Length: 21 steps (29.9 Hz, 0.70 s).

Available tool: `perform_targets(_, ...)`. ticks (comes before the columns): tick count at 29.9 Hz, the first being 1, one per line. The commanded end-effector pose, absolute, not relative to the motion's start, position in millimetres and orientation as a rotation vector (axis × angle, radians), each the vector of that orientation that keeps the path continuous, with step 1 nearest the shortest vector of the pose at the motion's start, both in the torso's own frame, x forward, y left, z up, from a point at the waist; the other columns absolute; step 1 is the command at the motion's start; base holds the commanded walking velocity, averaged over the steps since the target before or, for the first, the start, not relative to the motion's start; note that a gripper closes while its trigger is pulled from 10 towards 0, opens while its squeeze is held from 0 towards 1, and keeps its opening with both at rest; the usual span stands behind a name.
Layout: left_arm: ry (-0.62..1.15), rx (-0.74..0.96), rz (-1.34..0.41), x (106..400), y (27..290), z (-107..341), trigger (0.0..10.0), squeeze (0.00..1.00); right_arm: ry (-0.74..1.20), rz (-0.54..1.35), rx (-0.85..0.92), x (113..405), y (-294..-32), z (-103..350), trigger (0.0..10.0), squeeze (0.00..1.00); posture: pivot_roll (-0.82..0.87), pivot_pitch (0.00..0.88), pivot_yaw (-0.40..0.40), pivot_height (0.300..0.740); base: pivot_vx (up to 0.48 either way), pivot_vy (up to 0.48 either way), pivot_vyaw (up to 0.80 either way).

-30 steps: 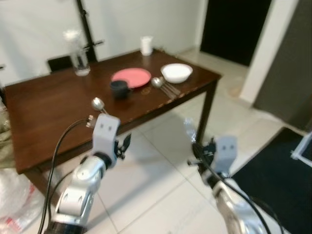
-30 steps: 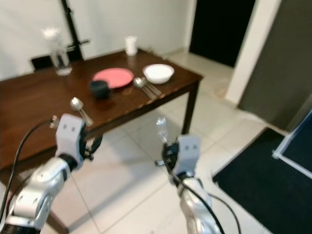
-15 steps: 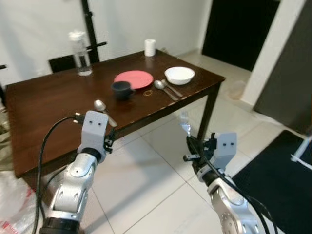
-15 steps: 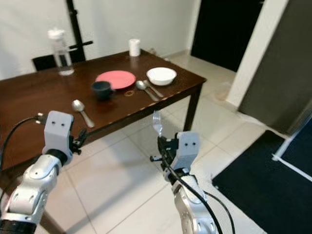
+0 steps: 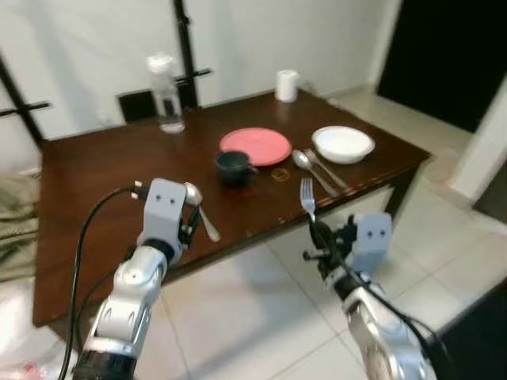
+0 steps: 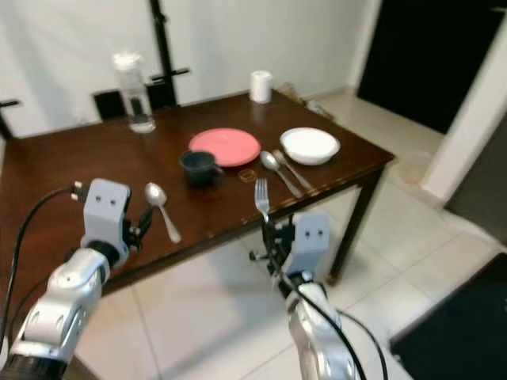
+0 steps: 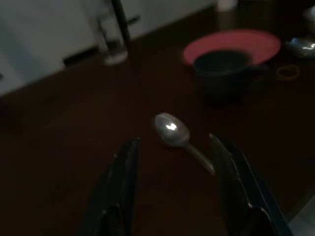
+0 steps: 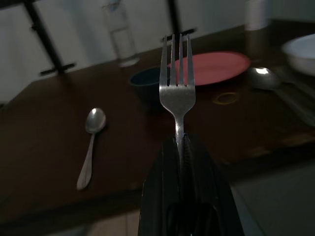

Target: Setting the table

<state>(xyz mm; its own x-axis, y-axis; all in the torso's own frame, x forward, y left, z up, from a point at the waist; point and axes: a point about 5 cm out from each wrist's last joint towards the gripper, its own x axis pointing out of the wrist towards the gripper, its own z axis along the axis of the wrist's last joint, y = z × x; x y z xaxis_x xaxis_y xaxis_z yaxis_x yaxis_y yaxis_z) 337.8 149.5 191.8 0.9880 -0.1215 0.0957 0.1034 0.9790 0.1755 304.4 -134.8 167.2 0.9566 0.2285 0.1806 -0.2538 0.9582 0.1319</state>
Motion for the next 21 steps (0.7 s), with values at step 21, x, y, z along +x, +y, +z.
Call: perform_targets(21, -0.085, 0.151, -0.135, 337, 146, 187, 10.0, 0.0, -0.136, 0.589, 0.315, 282, -118, 172, 10.0, 0.0, 0.05, 0.044, 0.102, 0.74, 0.264, 0.0, 0.39)
